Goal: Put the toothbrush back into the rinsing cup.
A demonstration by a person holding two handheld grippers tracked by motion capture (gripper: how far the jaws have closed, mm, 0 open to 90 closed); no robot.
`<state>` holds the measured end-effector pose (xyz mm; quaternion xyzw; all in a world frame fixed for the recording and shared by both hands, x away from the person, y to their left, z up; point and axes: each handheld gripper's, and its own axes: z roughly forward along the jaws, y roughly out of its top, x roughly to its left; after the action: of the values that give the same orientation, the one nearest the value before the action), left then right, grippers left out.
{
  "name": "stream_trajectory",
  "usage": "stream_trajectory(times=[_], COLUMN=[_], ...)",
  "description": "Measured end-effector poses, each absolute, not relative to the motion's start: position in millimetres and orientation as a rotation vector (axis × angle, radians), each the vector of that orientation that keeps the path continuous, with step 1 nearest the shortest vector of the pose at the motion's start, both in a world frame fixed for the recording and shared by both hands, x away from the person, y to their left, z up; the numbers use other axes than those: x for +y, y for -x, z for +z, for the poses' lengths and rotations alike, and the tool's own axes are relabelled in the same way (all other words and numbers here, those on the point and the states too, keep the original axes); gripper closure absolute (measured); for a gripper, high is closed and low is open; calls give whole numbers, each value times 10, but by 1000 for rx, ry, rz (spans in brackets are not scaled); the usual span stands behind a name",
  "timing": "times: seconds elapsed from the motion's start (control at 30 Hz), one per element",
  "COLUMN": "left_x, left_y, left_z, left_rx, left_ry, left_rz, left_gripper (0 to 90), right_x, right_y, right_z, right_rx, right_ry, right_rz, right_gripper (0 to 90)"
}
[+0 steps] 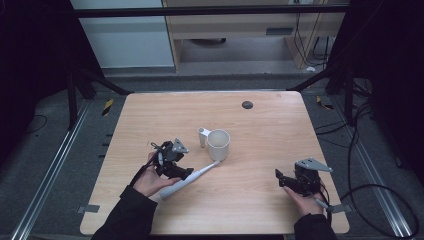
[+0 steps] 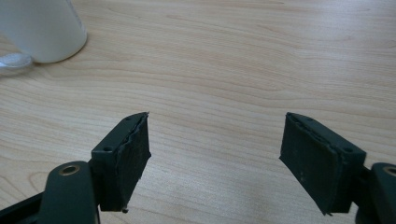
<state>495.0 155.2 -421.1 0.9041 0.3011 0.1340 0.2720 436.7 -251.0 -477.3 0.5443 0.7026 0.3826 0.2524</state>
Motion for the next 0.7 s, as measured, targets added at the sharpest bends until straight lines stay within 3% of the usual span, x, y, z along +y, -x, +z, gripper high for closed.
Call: stream_trajectory(times=[0.3,0.7], left_x=[1444,1364], left_y=[-5001,-5025], left_z=[-4306,-4409], left_rx=[786,746], left_ry=[-2511,-2590], left_rz=[316,270], left_gripper=[324,398], right_x=[-2511,-2517], right_y=[-4368,-4376], right_z=[-4775,-4777], right_rx=[1914,1922], right_ry=[-1476,-1477], right_rz=[1040,1038], right_gripper=[240,241])
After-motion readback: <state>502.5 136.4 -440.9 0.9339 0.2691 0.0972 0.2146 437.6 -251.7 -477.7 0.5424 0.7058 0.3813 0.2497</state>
